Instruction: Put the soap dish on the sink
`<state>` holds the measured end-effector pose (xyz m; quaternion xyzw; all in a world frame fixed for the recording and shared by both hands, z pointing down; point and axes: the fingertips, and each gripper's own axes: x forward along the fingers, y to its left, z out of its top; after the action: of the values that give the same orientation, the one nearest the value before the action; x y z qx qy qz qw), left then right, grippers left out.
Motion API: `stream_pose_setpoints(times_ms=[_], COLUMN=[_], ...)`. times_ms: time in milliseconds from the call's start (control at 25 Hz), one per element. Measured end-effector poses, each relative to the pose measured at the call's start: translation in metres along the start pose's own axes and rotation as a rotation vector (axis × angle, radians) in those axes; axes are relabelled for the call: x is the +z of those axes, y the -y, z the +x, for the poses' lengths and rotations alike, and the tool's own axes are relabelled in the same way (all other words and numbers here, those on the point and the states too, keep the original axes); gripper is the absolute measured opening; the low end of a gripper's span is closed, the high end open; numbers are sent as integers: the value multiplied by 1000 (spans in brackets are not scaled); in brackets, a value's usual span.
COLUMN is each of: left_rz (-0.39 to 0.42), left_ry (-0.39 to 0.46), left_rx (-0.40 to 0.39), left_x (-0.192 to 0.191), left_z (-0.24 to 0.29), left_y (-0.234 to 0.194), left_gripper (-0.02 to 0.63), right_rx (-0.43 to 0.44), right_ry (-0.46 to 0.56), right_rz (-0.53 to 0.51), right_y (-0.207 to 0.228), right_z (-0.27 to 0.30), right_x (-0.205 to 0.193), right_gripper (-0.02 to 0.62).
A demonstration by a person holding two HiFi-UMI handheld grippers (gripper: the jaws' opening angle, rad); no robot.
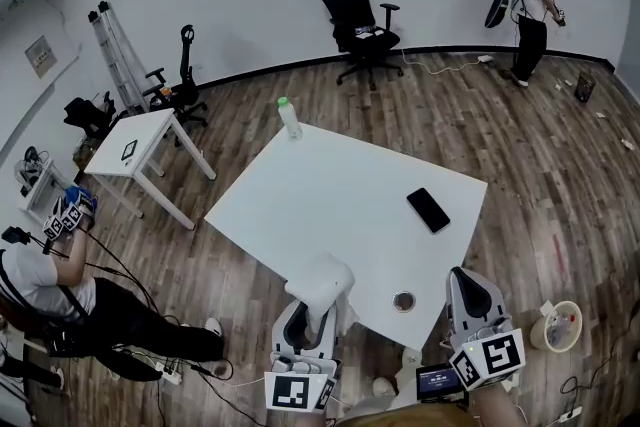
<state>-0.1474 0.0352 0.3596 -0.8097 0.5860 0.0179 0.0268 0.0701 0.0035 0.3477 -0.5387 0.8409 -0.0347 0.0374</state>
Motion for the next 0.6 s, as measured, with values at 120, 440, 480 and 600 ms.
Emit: stream_pose_setpoints(times_ms=[120, 440, 480, 600], left_rz=[-9, 13, 18, 40], left_ry=[1, 6, -1, -29], left_rx=[12, 30, 34, 44], left_x=[-2, -2, -3, -8], left_z=[20, 79, 84, 96], left_y=[-4, -8, -7, -4], left_gripper=[166, 166, 166, 166], right_rx=[20, 71, 80, 103], right_ry=[-2, -11, -14, -20], right_rz=[18, -64, -57, -28], right_y=[10, 41, 44, 53], right_z=[17, 71, 76, 90], right_x=[1, 4, 3, -2], right_gripper=[9, 9, 9, 9])
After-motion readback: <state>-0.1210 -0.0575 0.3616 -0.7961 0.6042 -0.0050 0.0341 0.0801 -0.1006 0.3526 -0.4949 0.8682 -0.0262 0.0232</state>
